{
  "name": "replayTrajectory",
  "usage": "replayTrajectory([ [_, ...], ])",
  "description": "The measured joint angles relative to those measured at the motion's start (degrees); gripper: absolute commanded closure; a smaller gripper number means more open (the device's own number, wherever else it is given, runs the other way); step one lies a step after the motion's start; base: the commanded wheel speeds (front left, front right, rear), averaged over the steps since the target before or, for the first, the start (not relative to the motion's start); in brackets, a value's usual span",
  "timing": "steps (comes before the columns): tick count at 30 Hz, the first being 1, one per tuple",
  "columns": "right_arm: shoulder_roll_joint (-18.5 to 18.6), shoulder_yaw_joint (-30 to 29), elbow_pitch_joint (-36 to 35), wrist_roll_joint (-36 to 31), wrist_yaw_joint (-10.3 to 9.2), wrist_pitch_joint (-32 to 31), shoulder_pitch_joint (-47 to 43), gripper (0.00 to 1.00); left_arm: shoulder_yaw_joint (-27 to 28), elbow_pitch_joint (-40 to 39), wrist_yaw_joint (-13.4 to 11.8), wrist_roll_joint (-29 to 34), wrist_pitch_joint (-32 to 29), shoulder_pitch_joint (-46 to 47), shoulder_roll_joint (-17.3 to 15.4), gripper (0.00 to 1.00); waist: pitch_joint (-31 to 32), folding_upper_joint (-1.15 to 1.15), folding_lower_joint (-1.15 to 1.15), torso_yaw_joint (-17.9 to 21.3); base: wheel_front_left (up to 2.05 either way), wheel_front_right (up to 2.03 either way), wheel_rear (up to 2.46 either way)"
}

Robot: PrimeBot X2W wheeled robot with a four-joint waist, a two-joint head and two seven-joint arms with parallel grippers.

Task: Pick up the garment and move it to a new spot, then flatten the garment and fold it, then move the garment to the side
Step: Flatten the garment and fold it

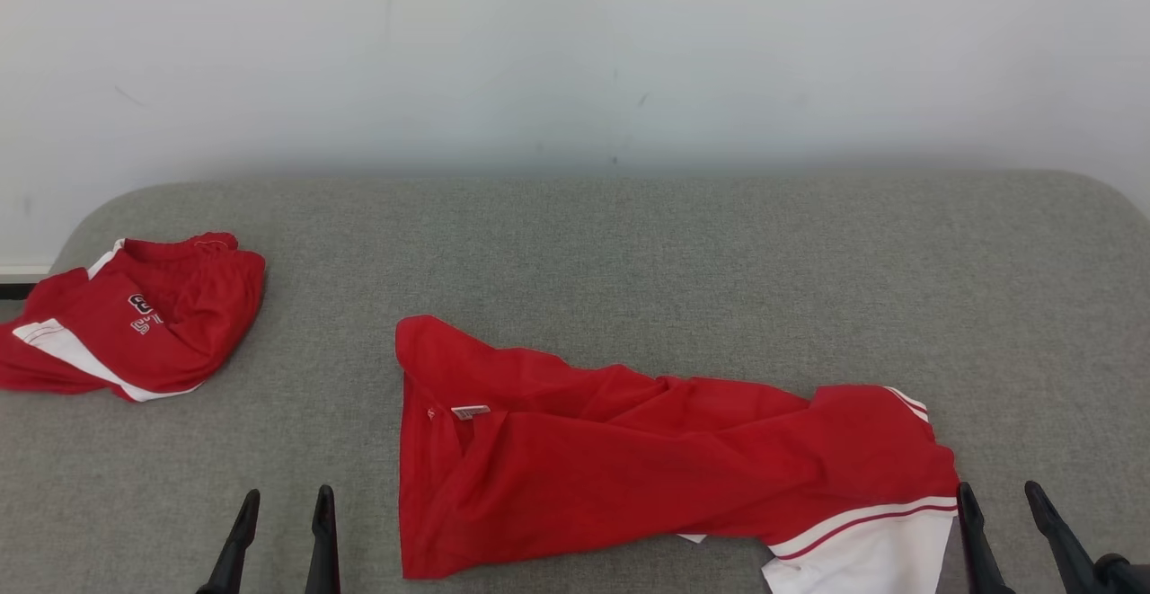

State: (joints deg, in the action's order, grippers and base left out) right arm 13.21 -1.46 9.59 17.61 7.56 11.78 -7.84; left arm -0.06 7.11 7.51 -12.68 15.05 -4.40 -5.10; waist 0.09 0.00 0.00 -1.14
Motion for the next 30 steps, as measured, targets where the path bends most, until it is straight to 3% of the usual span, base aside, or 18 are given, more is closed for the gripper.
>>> replayTrajectory([
  [14,-4.3,0.1,-2.5,-2.6,0.0,2.9,0.5,0.0,0.1,-0.1,0.0,0.1,0.0,-0.2,-0.3,0.0,0.6,0.0,0.0,0.0,0.0,0.0,0.0],
  [30,-4.9,1.6,-2.0,-2.6,0.0,3.2,0.5,0.0,0.3,-0.2,0.0,0.4,0.0,-0.3,-0.7,0.0,1.1,0.0,0.01,0.3,0.0,0.0,0.0],
])
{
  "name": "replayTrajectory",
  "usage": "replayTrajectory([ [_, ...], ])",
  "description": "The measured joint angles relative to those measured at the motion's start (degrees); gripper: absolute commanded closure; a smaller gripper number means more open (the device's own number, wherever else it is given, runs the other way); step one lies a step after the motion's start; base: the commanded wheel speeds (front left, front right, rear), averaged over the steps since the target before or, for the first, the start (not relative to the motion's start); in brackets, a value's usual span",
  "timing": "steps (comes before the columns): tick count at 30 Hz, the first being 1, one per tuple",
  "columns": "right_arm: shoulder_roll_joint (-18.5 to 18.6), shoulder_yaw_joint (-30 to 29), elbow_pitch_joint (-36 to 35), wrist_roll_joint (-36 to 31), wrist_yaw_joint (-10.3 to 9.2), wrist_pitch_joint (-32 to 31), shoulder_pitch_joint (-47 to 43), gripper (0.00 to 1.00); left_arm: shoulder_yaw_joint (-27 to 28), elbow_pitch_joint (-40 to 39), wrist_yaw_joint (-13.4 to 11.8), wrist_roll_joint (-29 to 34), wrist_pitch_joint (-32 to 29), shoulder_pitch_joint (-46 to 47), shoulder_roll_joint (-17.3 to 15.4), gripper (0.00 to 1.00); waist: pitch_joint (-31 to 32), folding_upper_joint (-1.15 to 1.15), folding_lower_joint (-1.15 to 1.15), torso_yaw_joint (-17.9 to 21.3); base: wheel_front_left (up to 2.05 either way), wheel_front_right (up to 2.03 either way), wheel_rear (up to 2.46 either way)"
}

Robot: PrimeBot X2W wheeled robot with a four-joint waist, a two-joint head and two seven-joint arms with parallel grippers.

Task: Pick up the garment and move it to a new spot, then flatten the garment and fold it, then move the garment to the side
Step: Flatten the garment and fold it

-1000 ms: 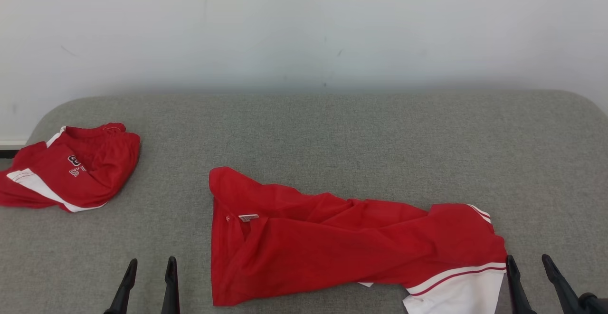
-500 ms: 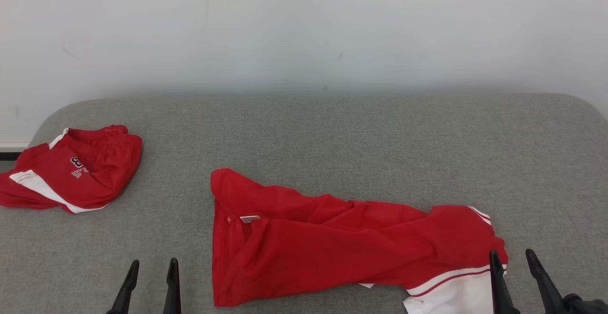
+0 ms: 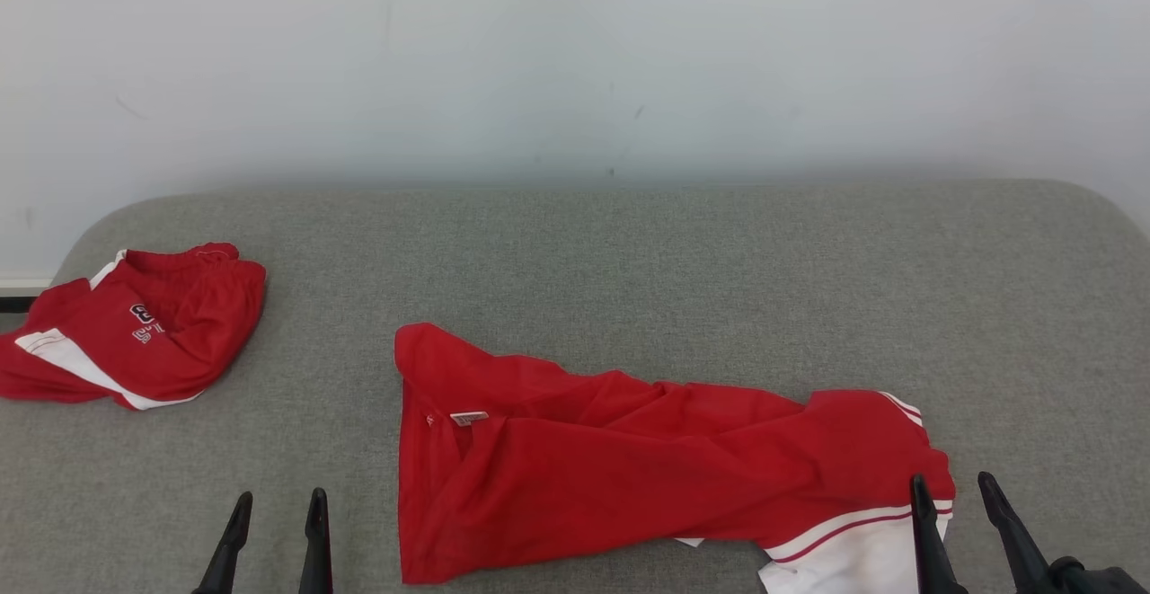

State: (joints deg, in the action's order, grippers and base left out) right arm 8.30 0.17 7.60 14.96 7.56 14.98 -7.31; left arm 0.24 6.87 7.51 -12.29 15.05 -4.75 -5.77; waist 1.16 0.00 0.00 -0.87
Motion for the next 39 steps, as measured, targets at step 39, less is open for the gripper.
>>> replayTrajectory([
  [39,-2.0,1.9,2.0,-0.9,0.0,0.0,0.9,0.0,1.7,1.4,0.0,2.3,0.0,-1.8,-2.2,0.0,1.9,0.0,0.0,-2.9,0.0,0.0,0.0],
])
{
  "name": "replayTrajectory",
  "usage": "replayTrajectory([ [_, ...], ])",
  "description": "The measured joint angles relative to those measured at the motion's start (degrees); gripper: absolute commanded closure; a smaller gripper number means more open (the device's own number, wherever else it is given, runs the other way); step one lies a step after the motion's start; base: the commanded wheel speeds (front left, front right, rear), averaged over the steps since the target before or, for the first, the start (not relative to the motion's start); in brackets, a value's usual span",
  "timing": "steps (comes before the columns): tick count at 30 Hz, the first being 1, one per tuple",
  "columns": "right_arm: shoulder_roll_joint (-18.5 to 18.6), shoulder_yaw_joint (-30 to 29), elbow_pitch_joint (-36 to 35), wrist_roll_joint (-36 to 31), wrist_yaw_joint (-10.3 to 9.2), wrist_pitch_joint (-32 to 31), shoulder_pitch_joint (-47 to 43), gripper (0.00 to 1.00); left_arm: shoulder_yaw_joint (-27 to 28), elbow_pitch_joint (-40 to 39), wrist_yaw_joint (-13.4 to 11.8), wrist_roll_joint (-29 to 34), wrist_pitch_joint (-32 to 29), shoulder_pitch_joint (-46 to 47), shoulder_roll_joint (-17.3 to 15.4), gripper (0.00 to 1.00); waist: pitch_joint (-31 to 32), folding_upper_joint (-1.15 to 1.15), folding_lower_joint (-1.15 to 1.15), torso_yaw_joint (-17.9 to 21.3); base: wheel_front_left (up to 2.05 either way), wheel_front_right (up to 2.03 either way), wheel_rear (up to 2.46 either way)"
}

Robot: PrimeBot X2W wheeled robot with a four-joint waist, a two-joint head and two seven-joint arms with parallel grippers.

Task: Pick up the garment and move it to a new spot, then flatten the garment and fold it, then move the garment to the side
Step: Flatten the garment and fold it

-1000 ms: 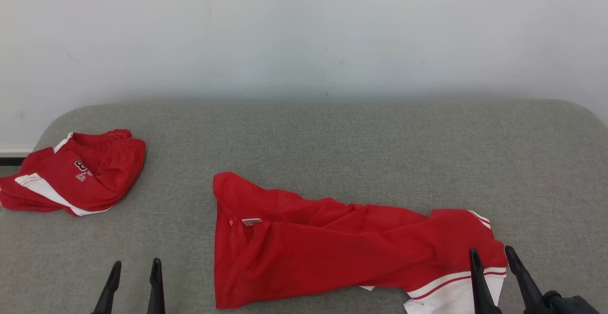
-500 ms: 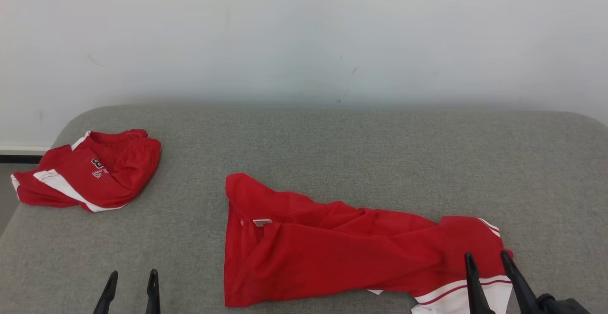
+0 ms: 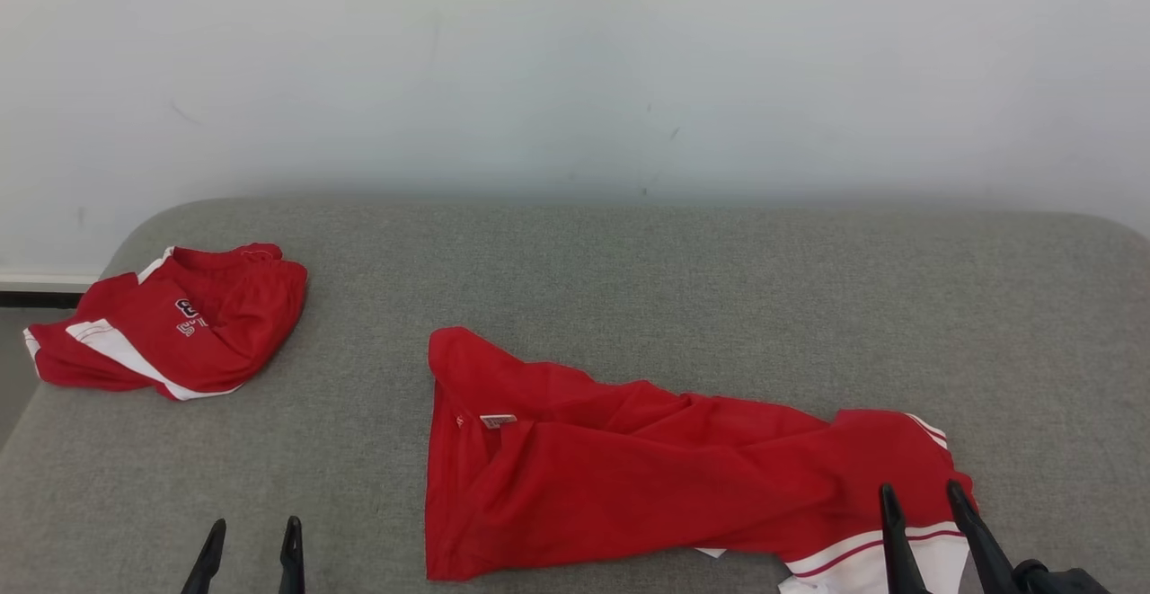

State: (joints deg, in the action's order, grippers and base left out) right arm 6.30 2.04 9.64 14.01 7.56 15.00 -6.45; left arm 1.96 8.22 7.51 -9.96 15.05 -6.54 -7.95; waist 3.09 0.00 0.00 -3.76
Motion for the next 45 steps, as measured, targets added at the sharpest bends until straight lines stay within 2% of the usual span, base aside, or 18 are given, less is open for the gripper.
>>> replayTrajectory([
  [3,0.0,-0.4,1.3,0.0,0.0,0.1,0.0,0.0,-1.4,0.1,0.0,-0.4,0.0,0.2,-0.3,0.0,-0.1,0.0,0.0,0.2,0.0,0.0,0.0],
  [9,0.2,-1.8,5.2,0.1,0.0,0.1,-0.9,0.0,-9.4,1.3,0.0,-1.3,0.0,0.9,-3.3,0.0,-0.8,0.0,0.0,0.6,0.0,0.0,0.0],
  [15,0.2,-3.6,8.9,0.1,0.0,0.1,-2.8,0.0,-14.3,3.3,0.0,-3.5,0.0,2.7,-4.6,0.0,-1.7,0.0,0.0,1.3,0.0,0.0,0.0],
  [28,-0.3,-2.8,16.7,0.5,0.0,0.1,0.1,0.0,-26.1,12.9,0.0,-8.7,0.0,11.3,-9.7,0.0,-4.6,-0.01,0.0,3.9,0.0,0.0,0.0],
  [38,-1.0,-0.1,19.4,0.8,0.0,0.1,3.1,0.0,-31.3,22.8,0.0,-15.2,0.0,16.9,-11.2,0.0,-7.2,-0.01,0.0,6.5,0.0,0.0,0.0],
  [45,-1.2,1.4,20.8,1.6,0.0,0.1,3.2,0.0,-33.5,24.3,0.0,-17.4,0.0,17.5,-11.7,0.0,-7.4,-0.01,0.0,7.2,0.0,0.0,0.0],
])
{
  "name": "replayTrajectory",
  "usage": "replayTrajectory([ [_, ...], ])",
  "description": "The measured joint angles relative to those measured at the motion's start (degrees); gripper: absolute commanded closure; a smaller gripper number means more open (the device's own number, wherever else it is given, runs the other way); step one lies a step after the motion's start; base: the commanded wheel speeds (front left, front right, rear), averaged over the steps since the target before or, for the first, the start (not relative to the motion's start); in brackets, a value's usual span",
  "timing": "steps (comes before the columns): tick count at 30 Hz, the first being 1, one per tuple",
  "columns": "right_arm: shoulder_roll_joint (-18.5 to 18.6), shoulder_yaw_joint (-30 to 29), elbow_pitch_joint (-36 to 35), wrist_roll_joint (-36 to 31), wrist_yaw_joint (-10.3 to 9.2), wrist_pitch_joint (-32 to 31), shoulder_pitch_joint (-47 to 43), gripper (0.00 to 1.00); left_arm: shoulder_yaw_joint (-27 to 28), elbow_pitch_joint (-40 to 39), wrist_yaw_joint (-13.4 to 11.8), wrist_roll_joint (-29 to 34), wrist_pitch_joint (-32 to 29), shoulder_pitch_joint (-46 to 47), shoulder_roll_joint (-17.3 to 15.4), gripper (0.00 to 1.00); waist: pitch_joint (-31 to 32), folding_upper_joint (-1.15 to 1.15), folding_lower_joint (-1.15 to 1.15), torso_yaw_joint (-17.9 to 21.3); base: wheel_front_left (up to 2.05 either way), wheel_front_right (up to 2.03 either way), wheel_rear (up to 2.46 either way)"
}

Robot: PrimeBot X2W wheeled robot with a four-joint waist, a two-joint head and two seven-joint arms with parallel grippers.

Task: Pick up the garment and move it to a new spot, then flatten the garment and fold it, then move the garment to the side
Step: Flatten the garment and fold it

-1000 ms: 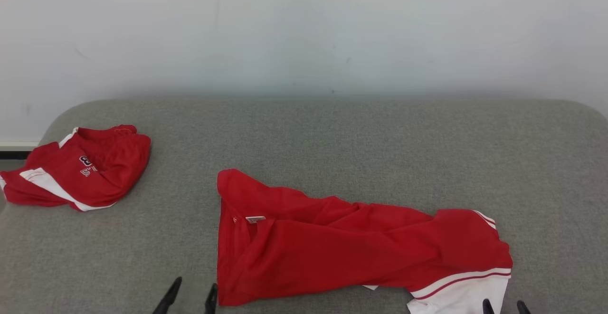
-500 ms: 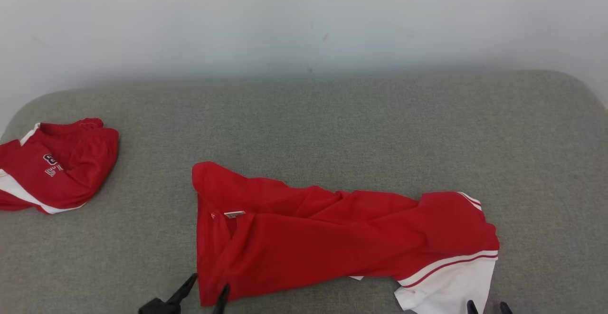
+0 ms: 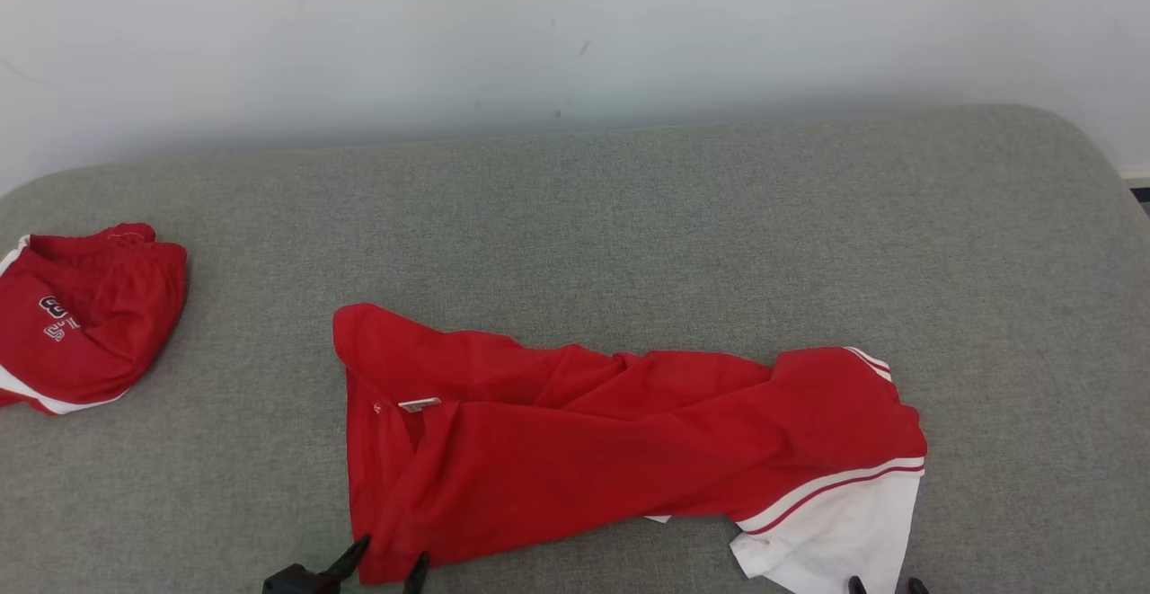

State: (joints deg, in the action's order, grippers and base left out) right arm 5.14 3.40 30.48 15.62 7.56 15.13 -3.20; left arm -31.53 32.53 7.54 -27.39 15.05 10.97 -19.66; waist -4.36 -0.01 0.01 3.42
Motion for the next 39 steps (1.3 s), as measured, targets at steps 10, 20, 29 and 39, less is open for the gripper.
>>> replayTrajectory([
  [10,-0.2,1.7,6.1,1.5,0.0,-0.9,2.1,0.0,-1.9,0.0,0.0,-2.4,0.0,-0.1,0.0,0.58,0.6,0.01,-0.01,-0.3,0.0,0.0,0.0],
  [20,-0.7,4.4,11.4,4.9,-0.03,-0.2,5.6,1.0,-2.4,-0.1,0.0,-4.2,0.0,-0.1,0.9,1.0,1.5,0.01,-0.01,-0.1,0.0,0.0,0.0],
  [29,1.5,5.4,-0.5,6.5,-0.02,-0.1,6.0,1.0,2.4,-10.0,0.0,-2.3,0.0,-1.6,-0.9,1.0,1.6,0.01,-0.01,-0.3,0.0,0.0,0.0],
  [39,7.0,6.5,-14.9,10.8,-0.02,-2.6,17.7,1.0,0.4,-20.1,0.0,-2.5,-1.6,9.7,-8.0,1.0,-0.7,0.0,0.0,-0.5,0.0,0.0,0.0],
])
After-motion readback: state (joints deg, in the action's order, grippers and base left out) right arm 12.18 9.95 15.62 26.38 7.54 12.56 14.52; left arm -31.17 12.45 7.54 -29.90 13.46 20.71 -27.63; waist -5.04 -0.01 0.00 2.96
